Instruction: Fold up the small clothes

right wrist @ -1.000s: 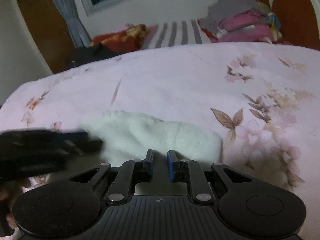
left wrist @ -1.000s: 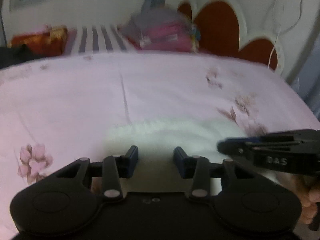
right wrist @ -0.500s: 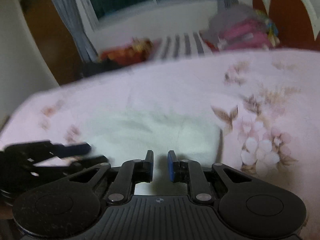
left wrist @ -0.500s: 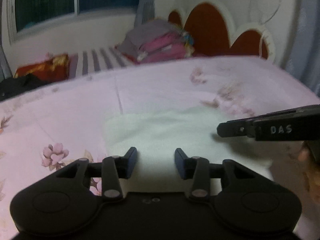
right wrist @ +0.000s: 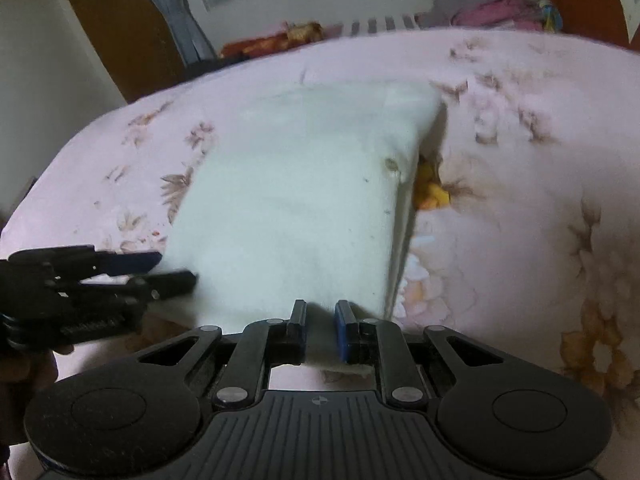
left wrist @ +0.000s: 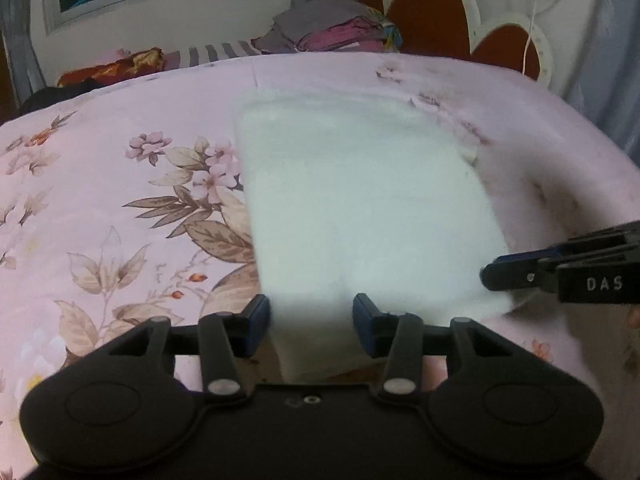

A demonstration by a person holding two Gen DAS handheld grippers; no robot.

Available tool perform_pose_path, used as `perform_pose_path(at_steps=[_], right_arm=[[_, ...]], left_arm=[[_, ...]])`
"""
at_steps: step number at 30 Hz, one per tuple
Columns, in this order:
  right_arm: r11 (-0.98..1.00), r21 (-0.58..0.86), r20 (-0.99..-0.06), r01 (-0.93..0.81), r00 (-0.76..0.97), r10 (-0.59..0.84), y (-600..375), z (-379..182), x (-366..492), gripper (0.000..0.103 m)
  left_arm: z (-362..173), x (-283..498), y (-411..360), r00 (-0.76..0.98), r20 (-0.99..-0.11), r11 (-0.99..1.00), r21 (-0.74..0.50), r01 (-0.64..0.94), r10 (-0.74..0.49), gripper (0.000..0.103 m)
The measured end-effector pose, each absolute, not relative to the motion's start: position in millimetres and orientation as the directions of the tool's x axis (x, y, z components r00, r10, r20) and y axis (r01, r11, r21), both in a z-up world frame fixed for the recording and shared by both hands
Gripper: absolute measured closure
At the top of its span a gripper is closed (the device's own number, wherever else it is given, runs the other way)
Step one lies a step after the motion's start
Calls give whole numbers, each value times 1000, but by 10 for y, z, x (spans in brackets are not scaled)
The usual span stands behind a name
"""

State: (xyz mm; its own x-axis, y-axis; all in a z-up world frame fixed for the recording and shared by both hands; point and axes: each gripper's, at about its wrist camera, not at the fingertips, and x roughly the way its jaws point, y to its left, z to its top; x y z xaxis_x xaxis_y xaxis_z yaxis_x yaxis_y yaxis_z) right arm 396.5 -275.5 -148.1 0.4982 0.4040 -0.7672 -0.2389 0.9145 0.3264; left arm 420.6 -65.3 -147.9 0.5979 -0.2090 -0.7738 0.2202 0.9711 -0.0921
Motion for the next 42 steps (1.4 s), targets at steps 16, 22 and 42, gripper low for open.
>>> perform_pose_path(at_steps=[16, 22, 42], right_arm=[[659, 748, -576, 75, 567, 589, -3626, -1808, 4914, 25], [645, 759, -570, 84, 563, 598, -3850, -1885, 4986, 25], [828, 528, -664, -189, 516, 541, -3172, -1497, 4986, 77]], left_arm=[[-1717, 5232, -159, 516, -728, 866, -498, 54, -451, 40], [-1814, 5306, -33, 510, -703, 823, -568, 14, -495, 45], [-1222, 5212, -799, 585, -780, 975, -156, 161, -221, 77]])
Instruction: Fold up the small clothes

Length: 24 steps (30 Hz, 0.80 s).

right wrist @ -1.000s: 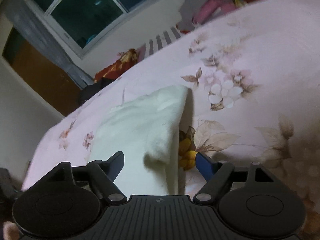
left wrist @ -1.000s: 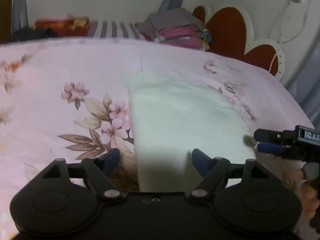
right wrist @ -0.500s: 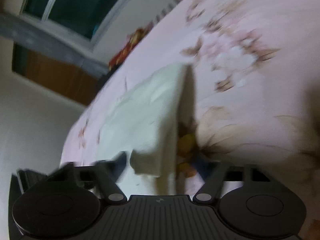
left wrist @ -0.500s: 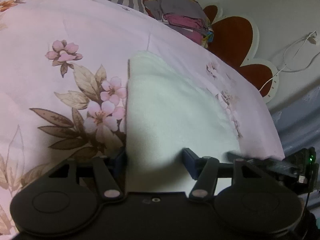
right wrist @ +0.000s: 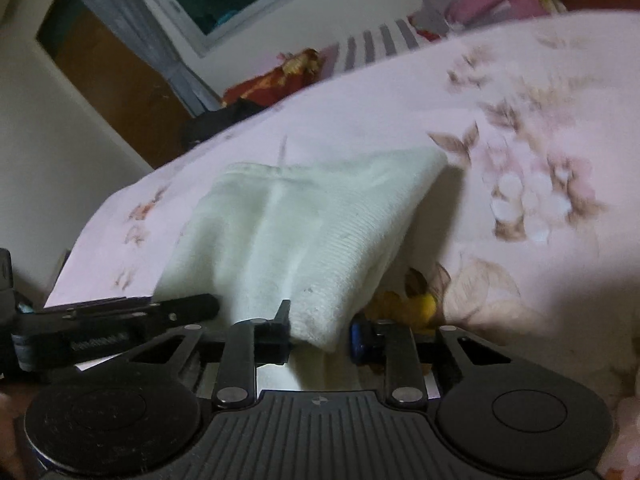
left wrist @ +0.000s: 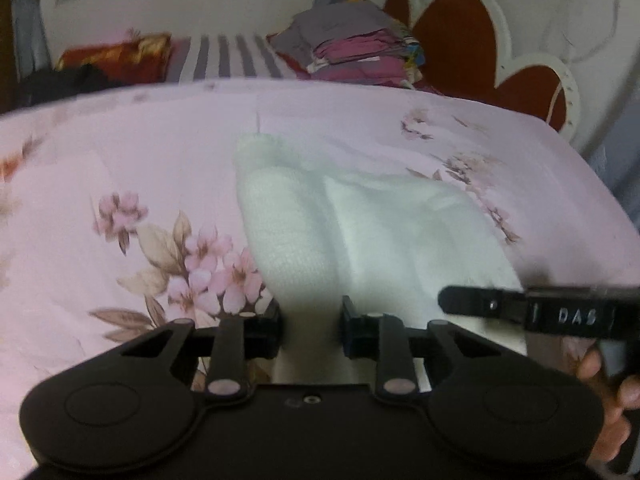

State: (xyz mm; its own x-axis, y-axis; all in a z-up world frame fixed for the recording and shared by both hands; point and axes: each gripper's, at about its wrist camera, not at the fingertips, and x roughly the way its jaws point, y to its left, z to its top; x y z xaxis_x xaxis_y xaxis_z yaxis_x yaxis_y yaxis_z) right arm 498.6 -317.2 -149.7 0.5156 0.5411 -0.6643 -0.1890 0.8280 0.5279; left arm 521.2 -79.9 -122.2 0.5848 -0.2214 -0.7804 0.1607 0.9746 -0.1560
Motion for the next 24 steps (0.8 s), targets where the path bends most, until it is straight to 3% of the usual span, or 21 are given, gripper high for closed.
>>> perform_pose_path(at_steps=[8, 24], right_arm=[[849, 486, -651, -205, 564, 509, -2882, -1148, 4856, 77], [851, 440, -629, -287, 578, 520, -1235, -778, 4620, 77]], left_arm=[[-937, 5009, -673, 637, -734, 963, -86, 255, -234, 77], [-691, 4549, 853, 693, -686, 969, -77, 234, -222, 77]])
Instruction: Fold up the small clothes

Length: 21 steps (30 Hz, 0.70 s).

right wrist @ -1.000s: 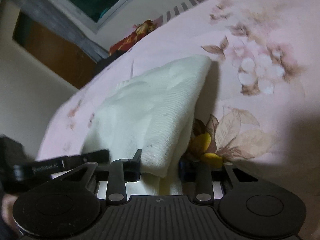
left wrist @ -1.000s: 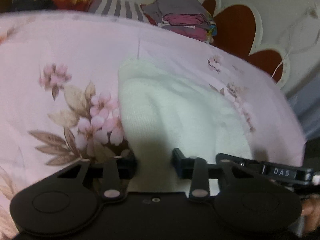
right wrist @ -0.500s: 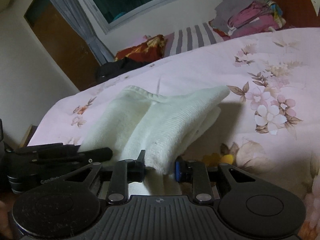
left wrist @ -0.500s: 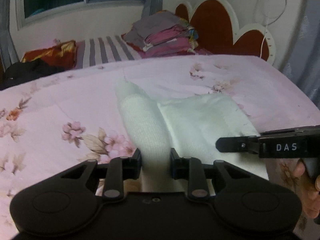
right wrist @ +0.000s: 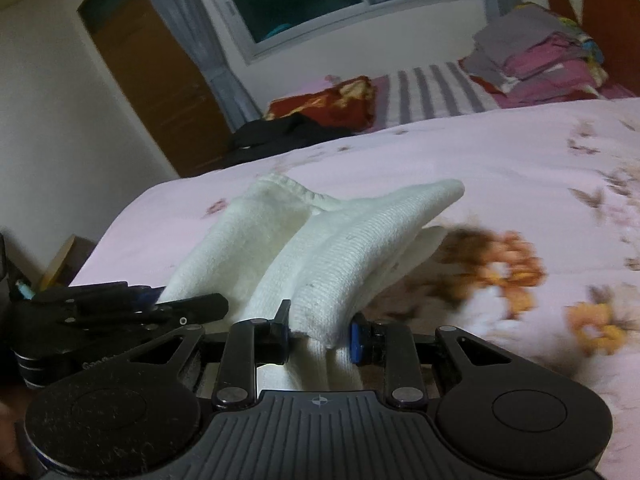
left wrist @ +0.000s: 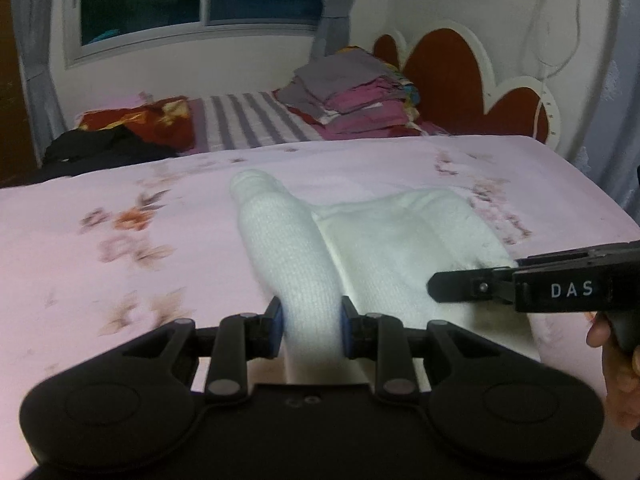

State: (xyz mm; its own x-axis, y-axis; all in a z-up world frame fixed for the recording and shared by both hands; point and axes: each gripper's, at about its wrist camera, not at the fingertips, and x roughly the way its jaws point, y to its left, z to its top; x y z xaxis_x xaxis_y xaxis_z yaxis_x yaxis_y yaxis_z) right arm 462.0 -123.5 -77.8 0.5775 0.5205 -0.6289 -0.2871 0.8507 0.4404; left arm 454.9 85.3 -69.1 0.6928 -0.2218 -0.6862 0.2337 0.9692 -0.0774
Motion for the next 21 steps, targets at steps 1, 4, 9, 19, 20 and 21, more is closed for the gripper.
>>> perform_pose_path(at_steps=[1, 4, 9, 19, 20, 21], right_arm=[[849, 438, -630, -296, 573, 524, -1107, -787, 4623, 77], [839, 442, -635, -319, 549, 543, -774, -844, 4635, 77], [823, 447, -659, -350, 493, 567, -301, -1050, 4685, 76], [821, 551, -718, -148, 417, 557, -423, -1749, 4840, 60], [828, 541, -717, -147, 433, 546, -458, -1687, 4850, 60], [835, 530, -713, -146, 458, 532, -492, -1620, 4852, 60]], left_arm=[[-701, 4525, 954, 694, -688, 971, -76, 225, -214, 77], [-739, 4420, 1275, 697, -689, 977, -79, 200, -198, 77], [-948, 4270, 1826, 694, -692, 980, -134, 145, -197, 77], [-1414, 4137, 2288, 646, -733, 972, -223, 69, -214, 55], [-1367, 4138, 2324, 661, -718, 971, -227, 74, -218, 58], [-1315, 4138, 2361, 686, -694, 971, -225, 78, -217, 59]])
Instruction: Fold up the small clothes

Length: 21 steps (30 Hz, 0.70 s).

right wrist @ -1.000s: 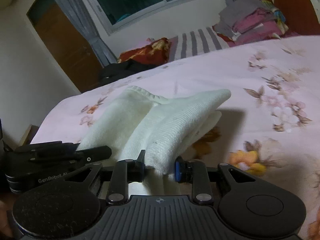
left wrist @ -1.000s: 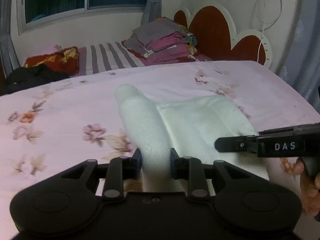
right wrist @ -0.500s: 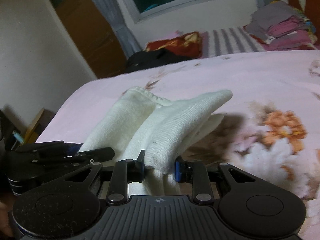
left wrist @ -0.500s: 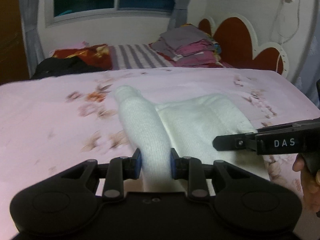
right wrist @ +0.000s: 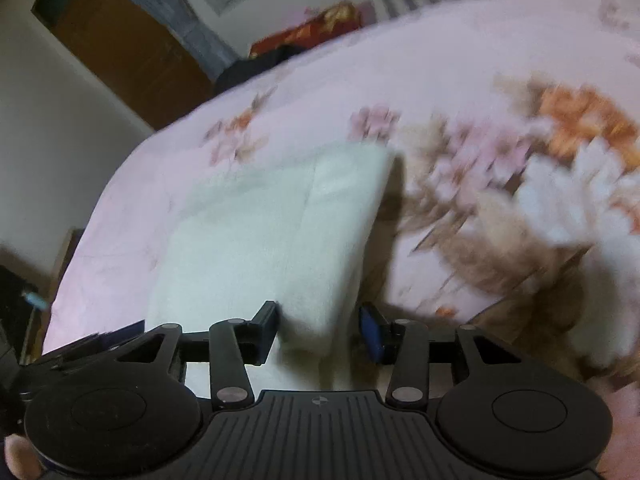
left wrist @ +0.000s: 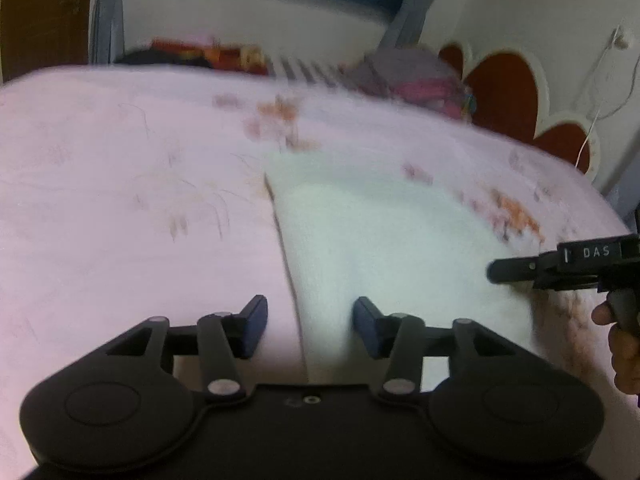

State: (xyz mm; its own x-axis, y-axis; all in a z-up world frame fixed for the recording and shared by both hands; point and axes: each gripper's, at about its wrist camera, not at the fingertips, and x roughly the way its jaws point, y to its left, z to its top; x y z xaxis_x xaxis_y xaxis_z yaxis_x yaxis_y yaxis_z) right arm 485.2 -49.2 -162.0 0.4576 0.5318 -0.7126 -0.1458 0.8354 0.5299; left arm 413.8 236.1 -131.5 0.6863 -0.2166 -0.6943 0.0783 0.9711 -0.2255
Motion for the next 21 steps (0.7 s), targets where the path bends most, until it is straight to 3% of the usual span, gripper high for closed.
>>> perform_pose_path(at_steps=[4, 5, 8, 16, 21], right_arm=[[876, 450, -691, -171, 555, 463, -445, -1376, 4937, 61], [882, 432, -695, -189, 554, 459, -368, -1356, 4971, 67], [905, 352, -755, -238, 499, 425, -107, -1511, 5153, 71], [939, 149, -785, -311, 540, 304, 115, -1689, 5206, 71], [944, 144, -749, -296, 591, 299, 30, -1515, 5019, 71]], left_arm=[[-1165, 4361, 2320, 714, -643, 957, -250, 149, -279, 70], [-1162, 4461, 2282, 705, -646, 954, -248, 167, -291, 76], [-1340, 4739, 2151, 624, -719, 952, -248, 182, -307, 83], [-1401, 4662, 2086, 588, -721, 931, -276, 240, -366, 83], [-1273, 4259, 2174, 619, -677, 916, -322, 238, -399, 87]])
